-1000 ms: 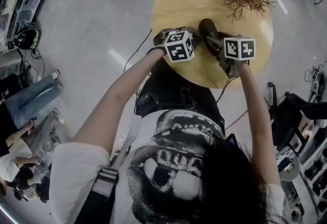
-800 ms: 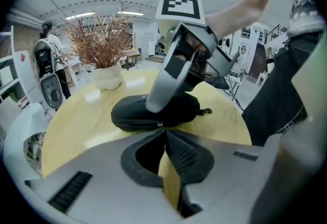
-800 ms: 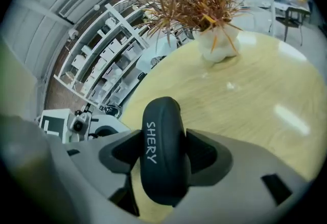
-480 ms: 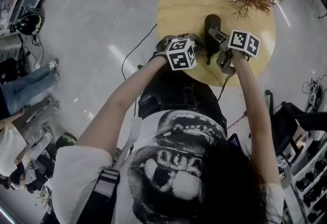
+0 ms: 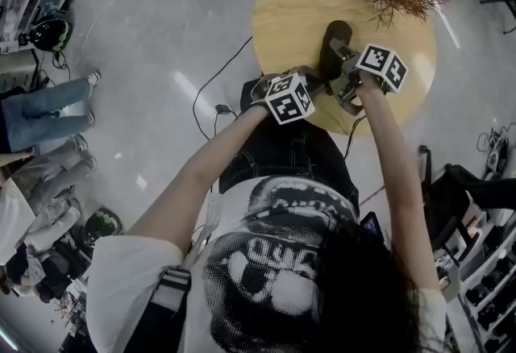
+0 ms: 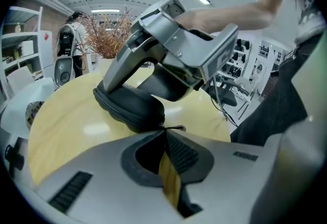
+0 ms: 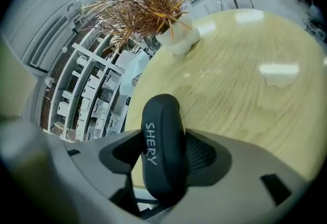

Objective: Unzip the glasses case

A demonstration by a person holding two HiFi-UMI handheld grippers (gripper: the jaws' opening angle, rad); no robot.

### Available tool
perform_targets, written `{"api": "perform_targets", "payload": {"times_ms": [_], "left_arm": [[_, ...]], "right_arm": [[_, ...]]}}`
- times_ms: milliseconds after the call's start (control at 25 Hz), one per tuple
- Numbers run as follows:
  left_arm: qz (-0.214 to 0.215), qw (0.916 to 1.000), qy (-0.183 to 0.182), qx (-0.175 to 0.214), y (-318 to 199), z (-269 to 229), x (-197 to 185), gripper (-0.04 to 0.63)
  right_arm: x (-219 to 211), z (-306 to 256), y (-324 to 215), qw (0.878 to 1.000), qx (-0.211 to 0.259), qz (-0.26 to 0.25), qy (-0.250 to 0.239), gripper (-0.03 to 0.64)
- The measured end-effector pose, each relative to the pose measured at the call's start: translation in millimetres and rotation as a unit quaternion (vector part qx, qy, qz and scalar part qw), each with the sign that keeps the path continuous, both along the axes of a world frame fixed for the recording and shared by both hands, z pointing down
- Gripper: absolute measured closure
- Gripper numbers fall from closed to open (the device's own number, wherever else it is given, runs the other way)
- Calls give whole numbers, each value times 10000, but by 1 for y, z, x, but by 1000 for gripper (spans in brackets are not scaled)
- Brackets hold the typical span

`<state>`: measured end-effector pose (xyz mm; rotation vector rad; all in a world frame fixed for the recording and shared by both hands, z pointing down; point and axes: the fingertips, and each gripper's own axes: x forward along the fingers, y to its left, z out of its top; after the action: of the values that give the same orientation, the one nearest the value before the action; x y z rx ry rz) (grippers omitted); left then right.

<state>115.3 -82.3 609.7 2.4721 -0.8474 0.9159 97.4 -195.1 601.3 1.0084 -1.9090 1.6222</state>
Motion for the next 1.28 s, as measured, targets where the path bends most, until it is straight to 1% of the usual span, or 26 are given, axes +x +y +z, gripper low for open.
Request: {"api": "perform_targets", "payload": {"times_ms": [160, 240, 400, 520, 600, 680, 760, 920, 1120, 1280], "left_arm": [[-139, 9999, 68, 11, -2, 1, 1, 583], [-172, 9998, 91, 47, -2, 2, 1, 583], [-159, 9997, 154, 86, 0, 3, 2, 581], [-58, 9999, 90, 77, 2, 3, 3, 580], [-94, 9999, 33, 51, 3, 3, -2, 573], [-258, 9996, 46, 50, 4, 1, -11, 555], [-515, 9985, 133, 139, 1, -5, -22, 552], [-978, 9947, 247, 200, -5, -21, -44, 552], [-1317, 9910, 138, 177, 3, -33, -69, 552], [-1546, 9878, 139, 114, 14, -41, -82, 552]], "right_arm": [[1, 0, -1, 9998, -2, 222, 7, 351], [0, 0, -1, 9997, 27, 246, 22, 351], [-1, 1, 0, 9999, 97, 4, 33, 351], [1, 0, -1, 9998, 125, -125, 8, 351], [2, 0, -1, 9998, 133, -164, -31, 351], [2, -1, -1, 9996, 157, -203, -83, 351], [1, -1, -1, 9994, 189, -271, -128, 351], [-6, -2, 2, 9975, 290, -620, -153, 353], [-13, -3, 10, 9911, 510, -1226, 71, 353], [-14, -4, 11, 9895, 586, -1310, 146, 350]]}}
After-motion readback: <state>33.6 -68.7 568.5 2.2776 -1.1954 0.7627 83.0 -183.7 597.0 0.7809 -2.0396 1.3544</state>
